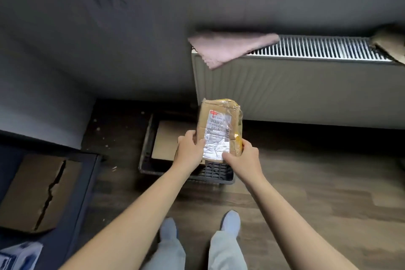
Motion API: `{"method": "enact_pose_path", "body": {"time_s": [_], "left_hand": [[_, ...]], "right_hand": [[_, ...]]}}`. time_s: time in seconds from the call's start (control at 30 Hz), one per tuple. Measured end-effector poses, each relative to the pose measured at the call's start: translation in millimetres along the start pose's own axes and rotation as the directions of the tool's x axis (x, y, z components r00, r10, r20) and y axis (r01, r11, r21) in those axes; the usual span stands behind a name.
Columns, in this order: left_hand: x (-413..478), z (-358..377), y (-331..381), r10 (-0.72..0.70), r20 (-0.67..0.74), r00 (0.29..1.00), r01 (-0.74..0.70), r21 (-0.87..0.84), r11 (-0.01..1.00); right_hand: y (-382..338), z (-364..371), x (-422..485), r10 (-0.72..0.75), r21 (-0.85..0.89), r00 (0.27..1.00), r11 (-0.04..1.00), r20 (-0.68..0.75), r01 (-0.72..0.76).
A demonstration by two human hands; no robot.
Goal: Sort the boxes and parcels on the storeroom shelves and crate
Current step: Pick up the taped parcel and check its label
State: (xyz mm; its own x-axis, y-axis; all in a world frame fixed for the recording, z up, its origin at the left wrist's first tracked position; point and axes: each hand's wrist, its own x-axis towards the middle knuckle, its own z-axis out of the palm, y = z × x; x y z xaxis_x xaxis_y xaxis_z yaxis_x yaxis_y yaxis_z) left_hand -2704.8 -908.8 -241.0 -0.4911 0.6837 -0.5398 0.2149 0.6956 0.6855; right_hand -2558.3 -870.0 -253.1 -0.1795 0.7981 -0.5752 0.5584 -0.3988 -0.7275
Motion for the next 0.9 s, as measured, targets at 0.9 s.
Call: {"method": "enact_pose_path", "body": {"time_s": [0.9], "left_hand": [[315.8, 273.2, -256.2, -0.22, 0.27, 0.938, 0.198, 0.104, 0.975]], "right_hand": [[297.1, 189.3, 362.6, 0.213, -0.275, 0.956, 0.925, -0.2, -0.263]]}}
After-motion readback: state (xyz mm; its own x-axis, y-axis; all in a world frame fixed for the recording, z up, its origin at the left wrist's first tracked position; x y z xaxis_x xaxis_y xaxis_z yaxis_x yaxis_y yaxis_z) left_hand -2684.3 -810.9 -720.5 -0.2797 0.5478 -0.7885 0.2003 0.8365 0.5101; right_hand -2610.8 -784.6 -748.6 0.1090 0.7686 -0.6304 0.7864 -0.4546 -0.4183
